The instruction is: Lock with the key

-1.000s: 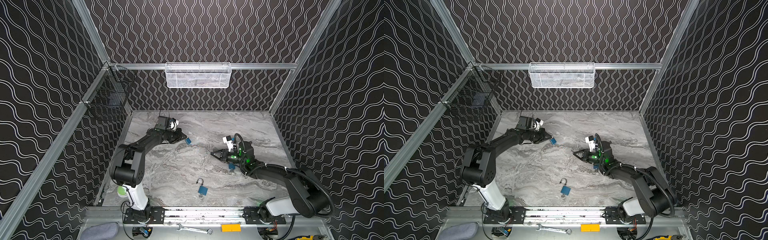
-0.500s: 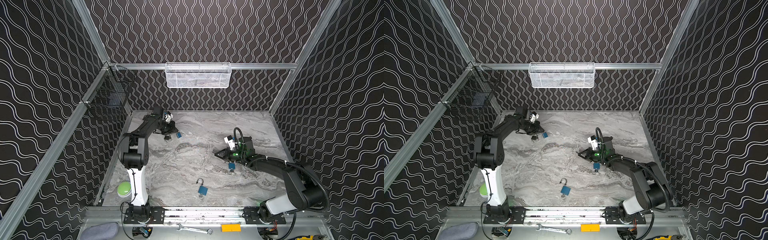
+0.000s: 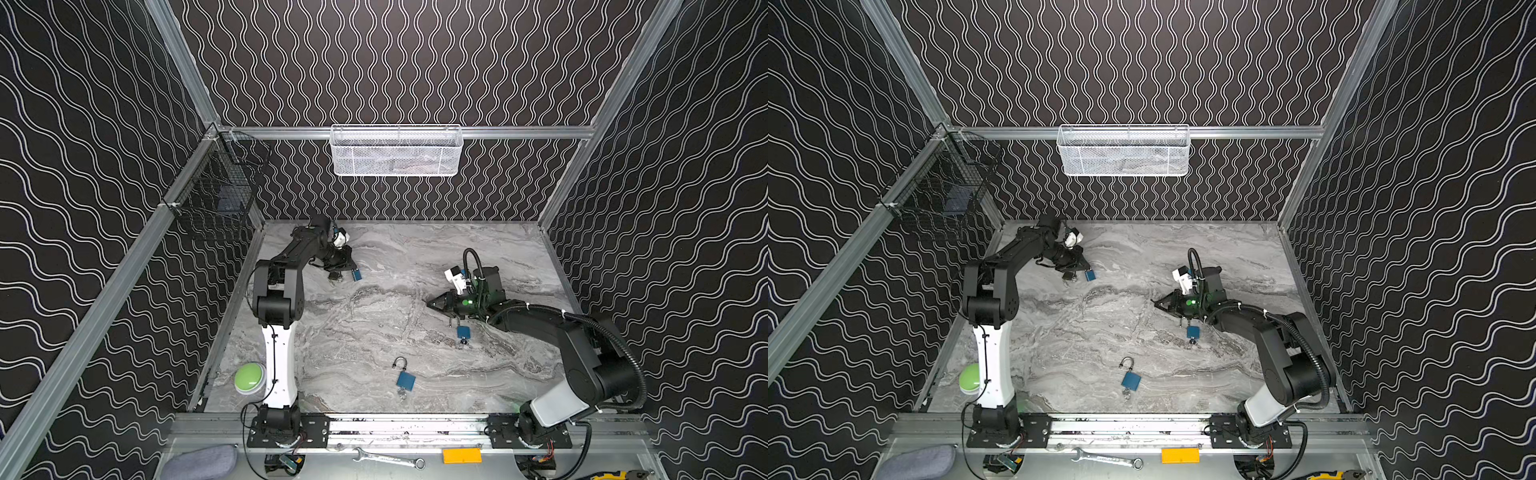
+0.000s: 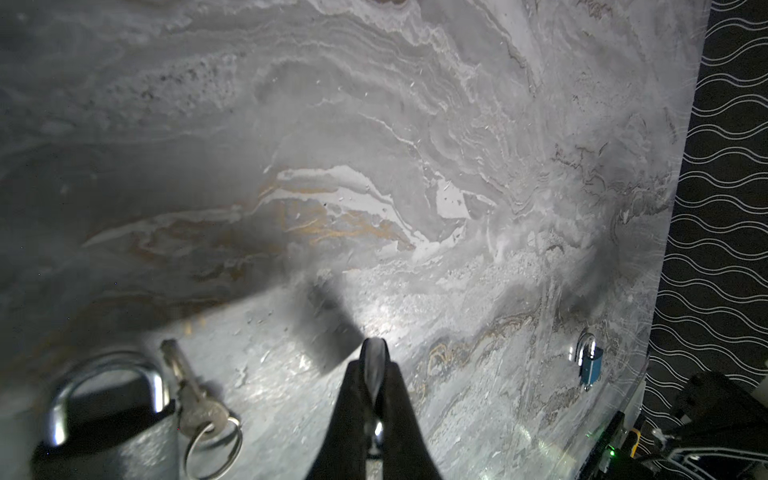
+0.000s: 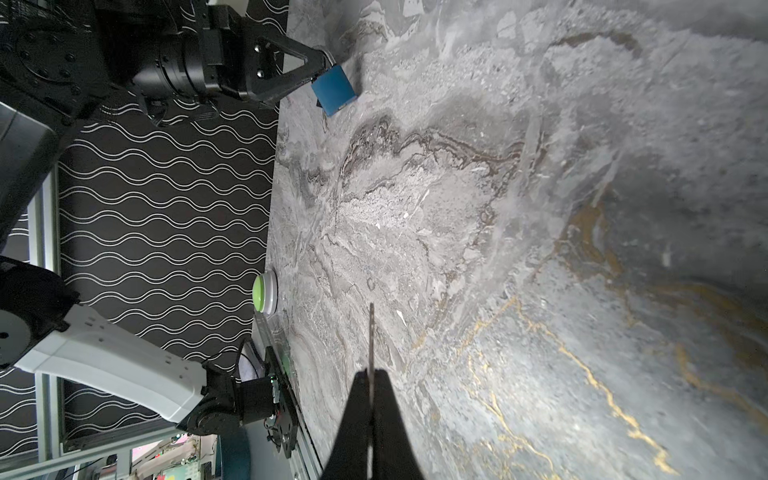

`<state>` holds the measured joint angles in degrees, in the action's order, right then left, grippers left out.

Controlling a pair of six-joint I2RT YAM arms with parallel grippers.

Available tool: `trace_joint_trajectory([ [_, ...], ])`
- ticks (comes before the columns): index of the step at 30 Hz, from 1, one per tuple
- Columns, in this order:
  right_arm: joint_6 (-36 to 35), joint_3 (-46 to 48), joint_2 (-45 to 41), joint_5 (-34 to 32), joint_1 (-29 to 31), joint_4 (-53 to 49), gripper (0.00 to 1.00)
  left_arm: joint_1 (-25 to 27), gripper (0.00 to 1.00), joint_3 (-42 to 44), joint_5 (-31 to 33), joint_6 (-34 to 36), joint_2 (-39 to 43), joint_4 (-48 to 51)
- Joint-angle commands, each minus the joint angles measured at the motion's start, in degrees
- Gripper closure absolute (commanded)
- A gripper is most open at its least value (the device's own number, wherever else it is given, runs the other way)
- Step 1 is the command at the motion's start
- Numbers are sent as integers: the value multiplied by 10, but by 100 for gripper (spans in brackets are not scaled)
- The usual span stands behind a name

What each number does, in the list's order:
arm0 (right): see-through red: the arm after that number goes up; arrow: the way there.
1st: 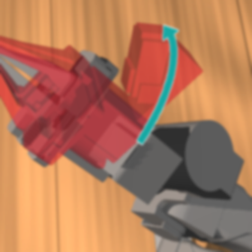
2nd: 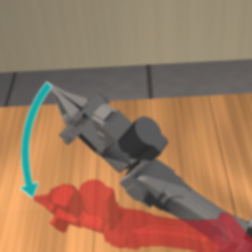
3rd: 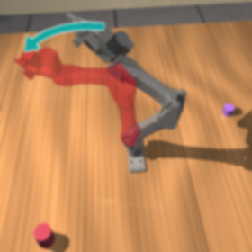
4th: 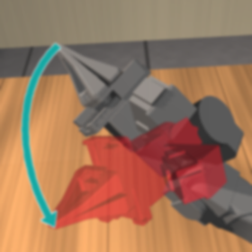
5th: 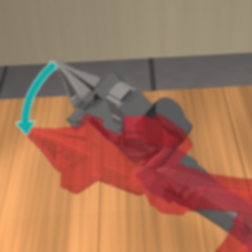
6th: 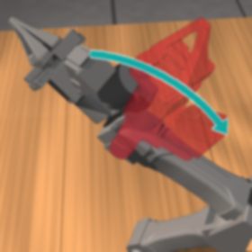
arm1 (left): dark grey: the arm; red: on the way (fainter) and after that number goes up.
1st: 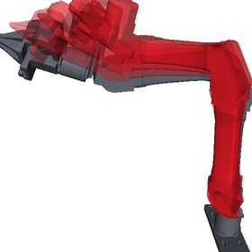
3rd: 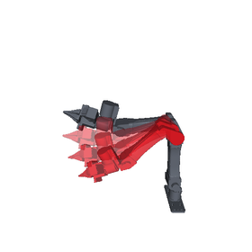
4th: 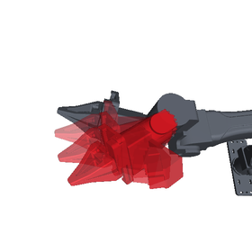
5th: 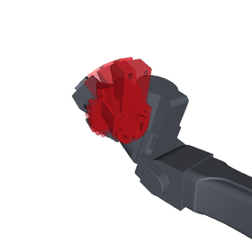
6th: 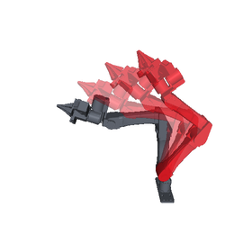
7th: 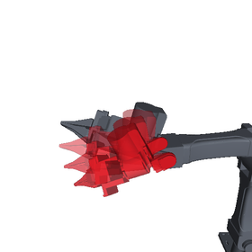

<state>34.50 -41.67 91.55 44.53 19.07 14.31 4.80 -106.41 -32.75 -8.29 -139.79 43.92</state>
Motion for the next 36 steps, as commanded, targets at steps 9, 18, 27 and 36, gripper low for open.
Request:
trace_joint_trajectory([
  [9, -4, -13, 11, 16, 1, -3, 100, -4, 100, -61, 12, 32, -43, 30],
  [18, -12, -24, 23, 21, 1, -13, 100, -4, 100, -113, 26, 49, -75, 70],
  [27, -9, -21, 24, 20, 1, -10, 100, -3, 91, -140, 27, 47, -96, 79],
  [36, -10, -18, 22, 21, 1, -10, 100, -1, 78, -154, 30, 40, -111, 75],
])
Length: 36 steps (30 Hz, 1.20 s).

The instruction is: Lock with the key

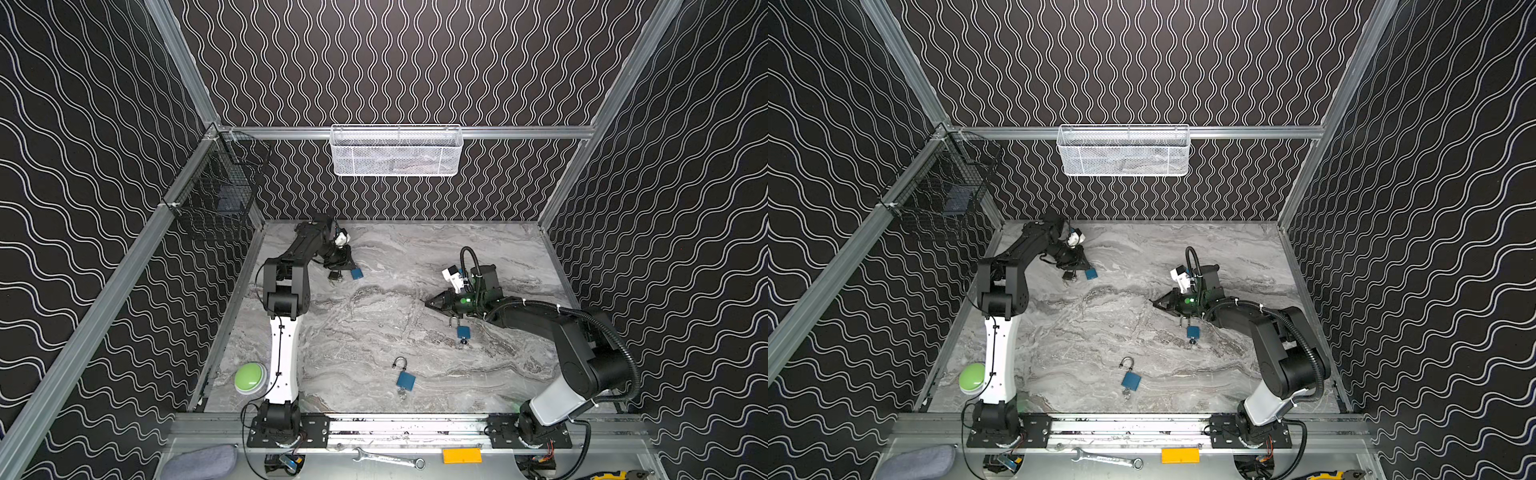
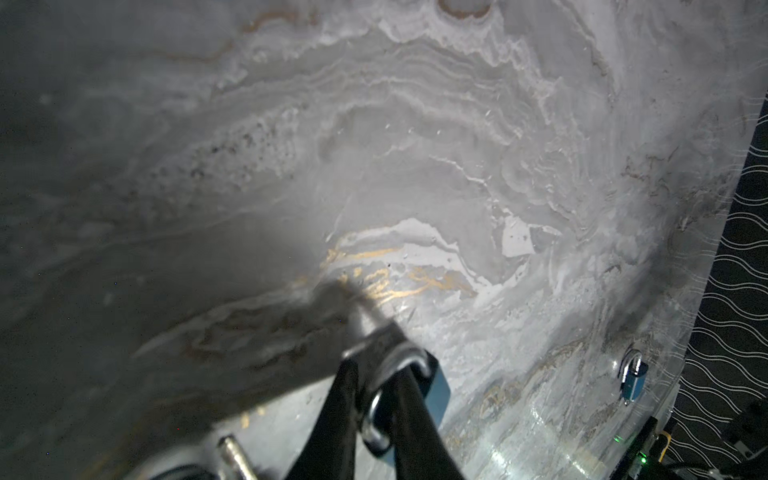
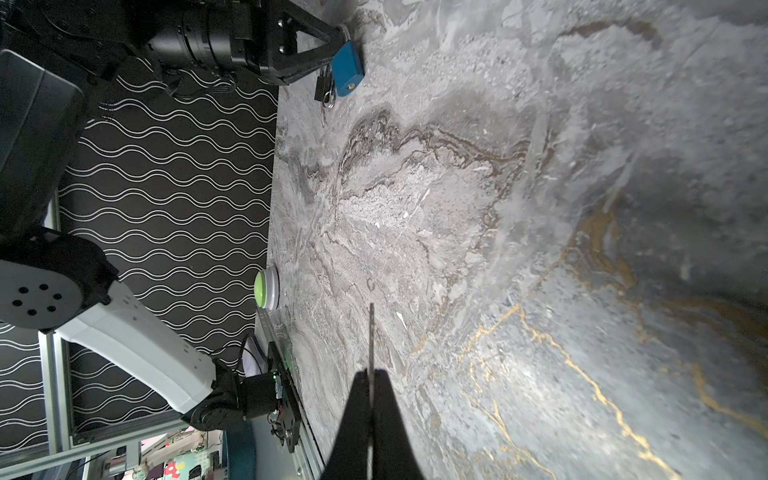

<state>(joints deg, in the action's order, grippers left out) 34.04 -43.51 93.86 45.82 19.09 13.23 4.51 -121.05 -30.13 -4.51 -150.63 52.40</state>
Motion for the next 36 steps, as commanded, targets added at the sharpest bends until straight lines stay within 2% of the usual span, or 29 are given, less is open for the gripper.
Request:
trace_joint_trajectory([
  [1, -5, 3, -3, 7, 1, 1, 100, 1, 78, -10, 4, 2, -5, -8],
  [11, -4, 10, -7, 1, 1, 0, 100, 7, 70, -14, 5, -28, -7, -30],
  [17, -6, 2, -10, -10, 1, -12, 100, 6, 65, 6, 28, -49, 42, -56],
  [20, -1, -7, -5, -15, 1, -14, 100, 4, 65, 24, 41, -63, 84, -77],
  [24, -5, -29, -1, -32, 1, -32, 100, 0, 58, 70, 58, -85, 158, -116],
  [27, -15, -56, 4, -49, 1, -58, 100, -5, 50, 101, 71, -103, 213, -137],
  [30, -27, -84, 14, -65, 2, -78, 100, -10, 49, 132, 90, -115, 266, -151],
  [36, -60, -142, 28, -119, 4, -125, 100, -15, 44, 186, 123, -127, 358, -132],
])
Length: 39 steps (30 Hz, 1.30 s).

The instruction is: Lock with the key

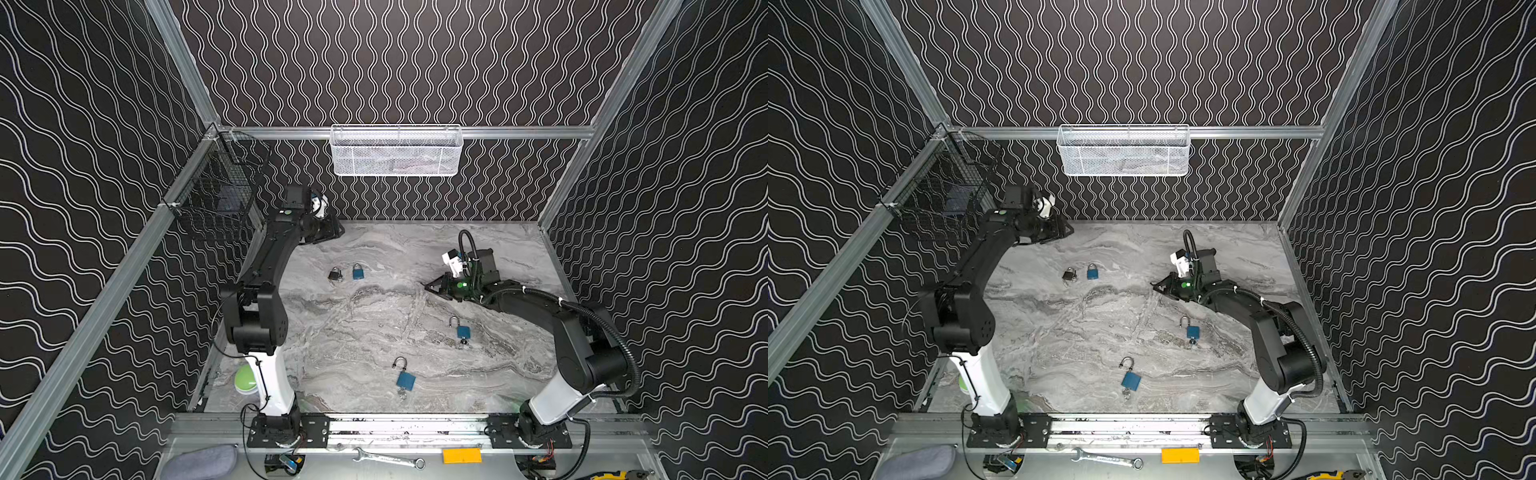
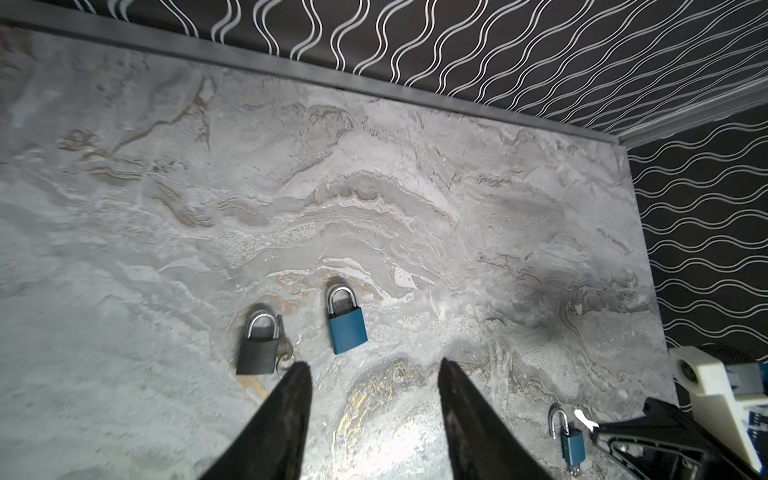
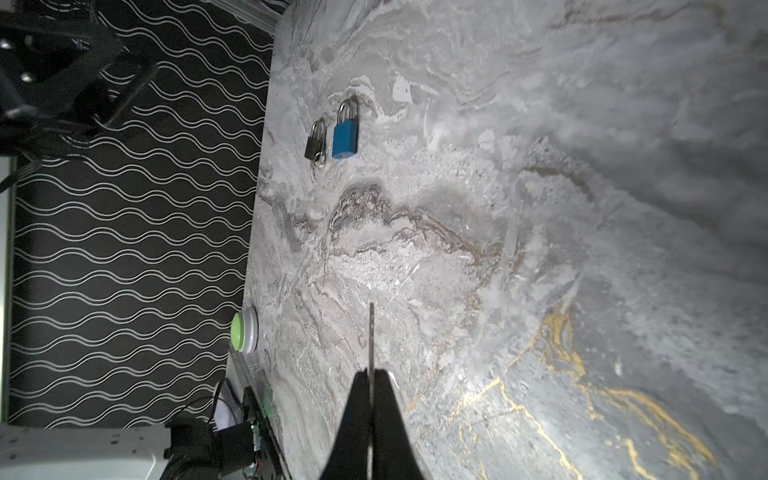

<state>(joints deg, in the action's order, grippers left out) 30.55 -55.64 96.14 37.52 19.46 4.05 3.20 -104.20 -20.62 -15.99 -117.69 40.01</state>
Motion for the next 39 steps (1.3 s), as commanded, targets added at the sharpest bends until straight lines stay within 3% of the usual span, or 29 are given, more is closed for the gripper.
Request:
trace_joint_trajectory([
  [1, -29, -38, 9, -45, 2, -39, 100, -2, 44, 38, 31, -14, 49, -16],
  [7, -50, -104, 37, -71, 18, -71, 100, -3, 29, 123, 70, -20, 147, -2],
  [14, -57, -197, 99, -78, 39, -94, 100, -3, 21, 202, 85, -35, 227, 16],
  [15, -57, -211, 109, -80, 45, -97, 100, -3, 4, 219, 86, -39, 244, 16],
  [16, -59, -227, 121, -82, 51, -101, 100, -3, 2, 235, 91, -45, 258, 20],
  [23, -49, -314, 203, -129, 103, -85, 100, -3, 2, 332, 104, -68, 350, 31],
  [32, -4, -343, 271, -187, 141, 55, 100, -3, 2, 427, 153, -115, 499, 67],
  [35, 2, -332, 286, -205, 151, 118, 100, -3, 1, 466, 123, -115, 545, 38],
  [39, 3, -376, 328, -216, 162, 106, 100, -3, 2, 501, 102, -130, 596, 25],
])
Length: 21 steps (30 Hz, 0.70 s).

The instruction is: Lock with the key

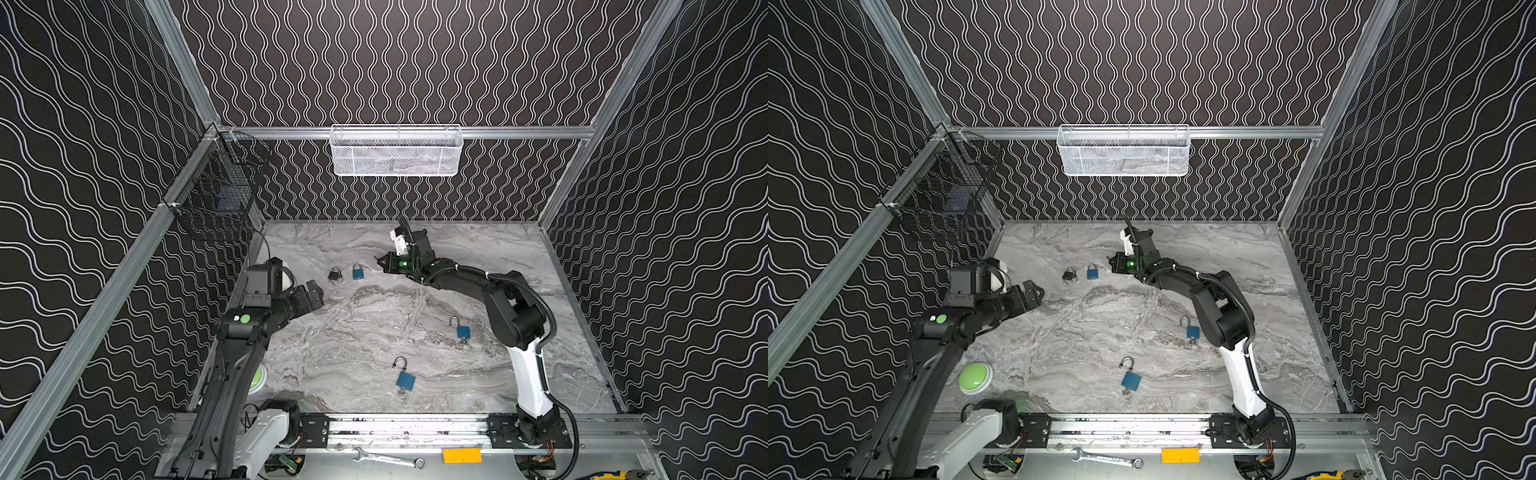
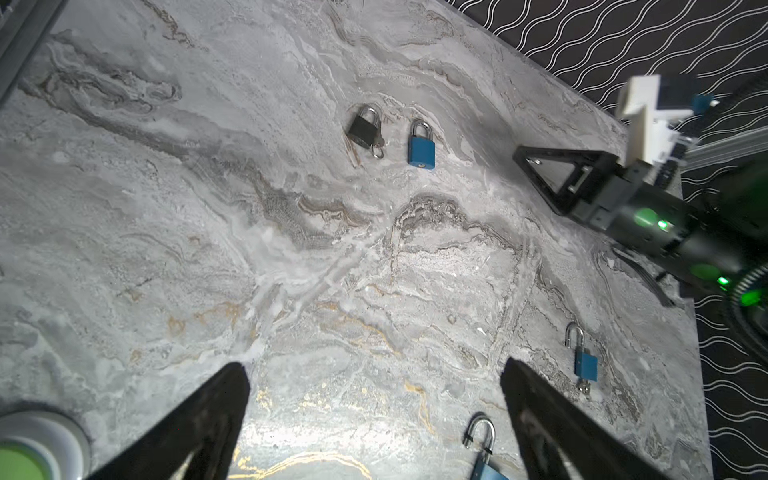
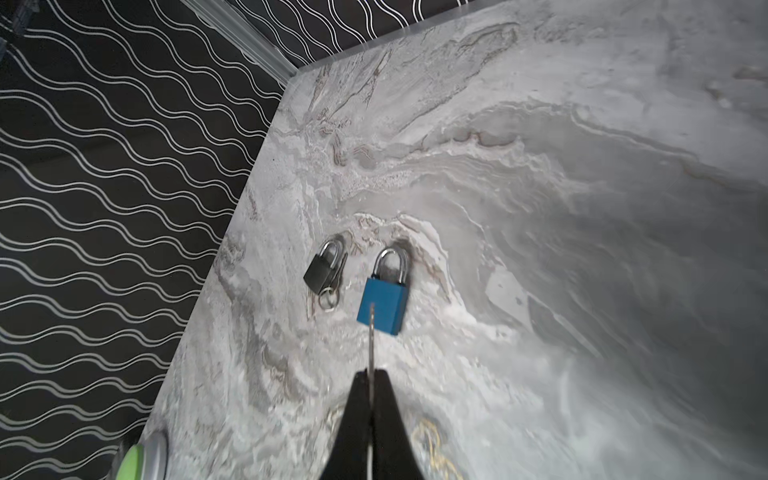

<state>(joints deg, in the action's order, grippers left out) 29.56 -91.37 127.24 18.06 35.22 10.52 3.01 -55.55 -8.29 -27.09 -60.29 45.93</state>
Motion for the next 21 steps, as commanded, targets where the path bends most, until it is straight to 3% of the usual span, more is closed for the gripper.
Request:
trace_joint_trajectory([
  [1, 17, -23, 24, -20, 5, 44, 100, -1, 2, 25, -28, -23, 37, -42],
  [6, 43, -26, 53, -25, 12, 61, 100, -1, 1, 44, -15, -21, 80, -42],
  [21, 75, -73, 126, -51, 24, 52, 100, -1, 1, 39, 40, -45, 107, 2],
])
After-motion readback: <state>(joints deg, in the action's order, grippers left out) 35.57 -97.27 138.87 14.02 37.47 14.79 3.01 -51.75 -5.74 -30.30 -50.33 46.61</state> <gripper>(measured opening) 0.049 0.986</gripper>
